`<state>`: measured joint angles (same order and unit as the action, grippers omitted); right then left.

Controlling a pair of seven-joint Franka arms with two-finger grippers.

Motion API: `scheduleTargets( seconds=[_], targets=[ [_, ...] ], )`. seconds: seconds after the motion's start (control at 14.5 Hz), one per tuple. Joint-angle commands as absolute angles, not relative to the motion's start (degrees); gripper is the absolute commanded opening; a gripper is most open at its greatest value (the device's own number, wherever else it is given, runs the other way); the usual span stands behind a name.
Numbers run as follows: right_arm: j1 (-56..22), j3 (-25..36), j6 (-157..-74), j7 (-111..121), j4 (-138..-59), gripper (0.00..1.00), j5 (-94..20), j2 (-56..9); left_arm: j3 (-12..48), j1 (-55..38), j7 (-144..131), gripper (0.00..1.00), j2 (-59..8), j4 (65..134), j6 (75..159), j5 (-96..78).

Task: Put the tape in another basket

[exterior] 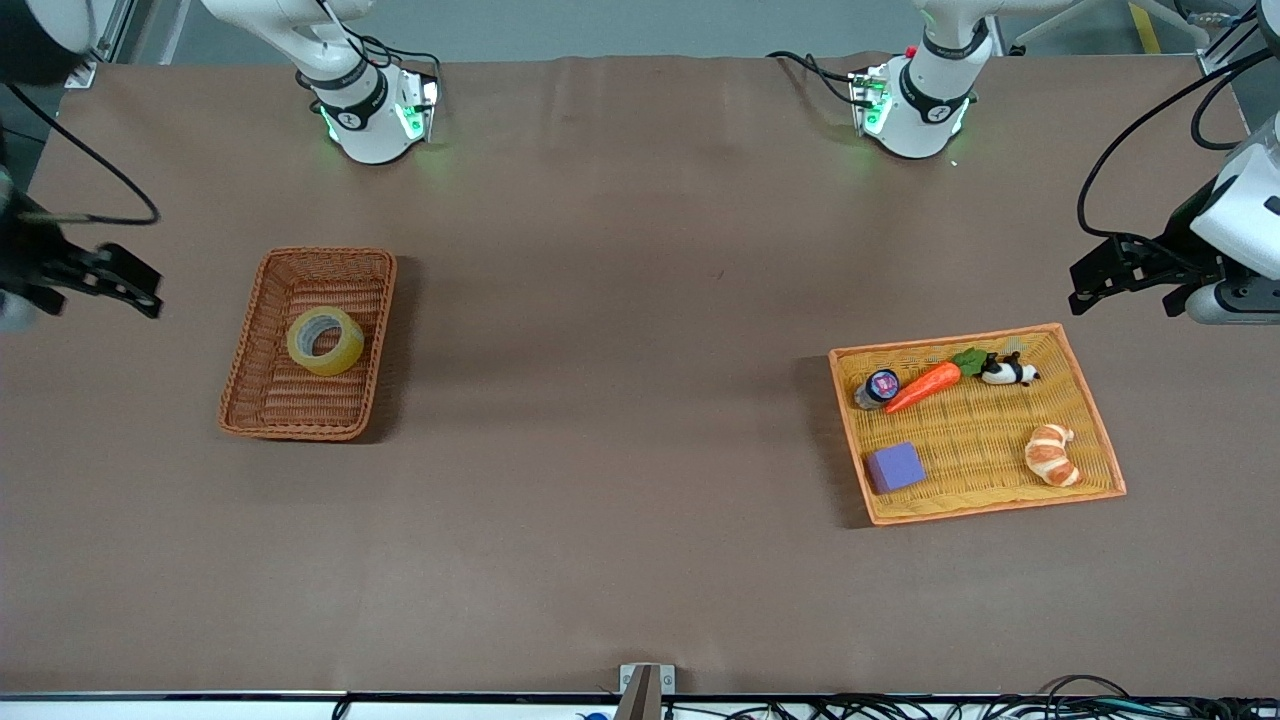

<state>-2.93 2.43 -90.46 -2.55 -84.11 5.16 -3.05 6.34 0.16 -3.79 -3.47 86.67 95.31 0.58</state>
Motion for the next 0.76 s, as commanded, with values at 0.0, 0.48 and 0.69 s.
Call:
scheduleTargets(
  seconds=[0.0, 0.48, 0.69],
  targets=[
    [-2.99, 3.78, -86.06, -2.20, -84.45, 1.00, 2.47, -0.80, 6.68, 0.35, -4.13, 1.00, -3.16, 86.31, 94.75, 0.88],
    [-3.69, 4.13, -85.17, -2.20, -86.48, 1.00, 0.18, 1.41, 6.68, 0.35, -4.13, 1.00, -3.25, 86.31, 94.66, 0.88],
    [-4.04, 4.13, -85.17, -2.20, -86.40, 1.00, 0.26, 1.41, 6.68, 0.44, -3.78, 1.00, -3.25, 86.31, 94.66, 0.88]
  ],
)
